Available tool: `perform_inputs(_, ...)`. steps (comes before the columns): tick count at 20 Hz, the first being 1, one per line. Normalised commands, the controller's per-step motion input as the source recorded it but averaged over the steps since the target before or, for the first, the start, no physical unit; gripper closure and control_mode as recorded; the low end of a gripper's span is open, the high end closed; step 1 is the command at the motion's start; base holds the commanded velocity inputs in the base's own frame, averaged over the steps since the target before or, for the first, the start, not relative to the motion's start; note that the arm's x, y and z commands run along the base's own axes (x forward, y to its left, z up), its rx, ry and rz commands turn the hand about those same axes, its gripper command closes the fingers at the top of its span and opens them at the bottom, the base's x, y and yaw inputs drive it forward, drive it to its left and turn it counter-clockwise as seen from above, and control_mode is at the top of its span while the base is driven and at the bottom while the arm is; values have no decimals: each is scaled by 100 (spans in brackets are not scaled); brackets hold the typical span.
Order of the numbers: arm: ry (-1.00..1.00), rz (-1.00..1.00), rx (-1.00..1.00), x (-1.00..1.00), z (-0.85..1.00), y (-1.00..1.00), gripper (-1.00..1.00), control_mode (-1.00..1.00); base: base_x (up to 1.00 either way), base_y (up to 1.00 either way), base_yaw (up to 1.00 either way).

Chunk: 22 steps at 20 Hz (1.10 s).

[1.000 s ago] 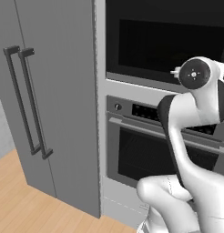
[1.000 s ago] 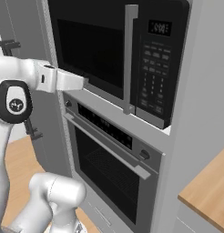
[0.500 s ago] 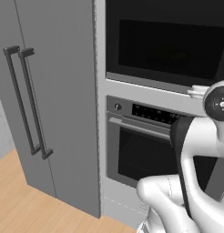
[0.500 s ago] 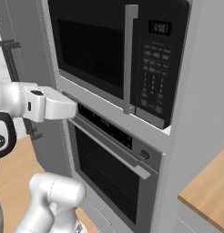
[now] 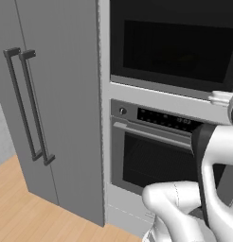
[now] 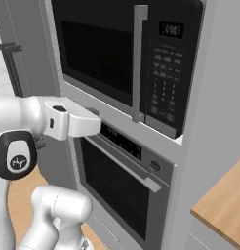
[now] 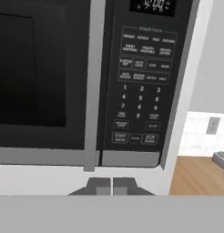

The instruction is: Pick the cucumber from the sink and place it in the bowl. Then pick the bowl and place it in the microwave. Then close the microwave door and press the start button.

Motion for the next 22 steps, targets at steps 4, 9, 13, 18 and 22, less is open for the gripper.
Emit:
perform_inputs(4, -8, 0, 3, 4, 16, -20, 100, -100, 0, 0, 0)
perform_inputs(9, -7, 0, 4, 9, 7, -13, 100, -100, 0, 0, 0)
perform_inputs(13, -7, 0, 0, 9, -1, -17, 100, -100, 0, 0, 0)
perform_inputs(18, -5, 2, 2, 11, -16, -12, 100, -100, 0, 0, 0)
perform_inputs(22, -2, 2, 2, 12, -22, -10, 100, -100, 0, 0, 0)
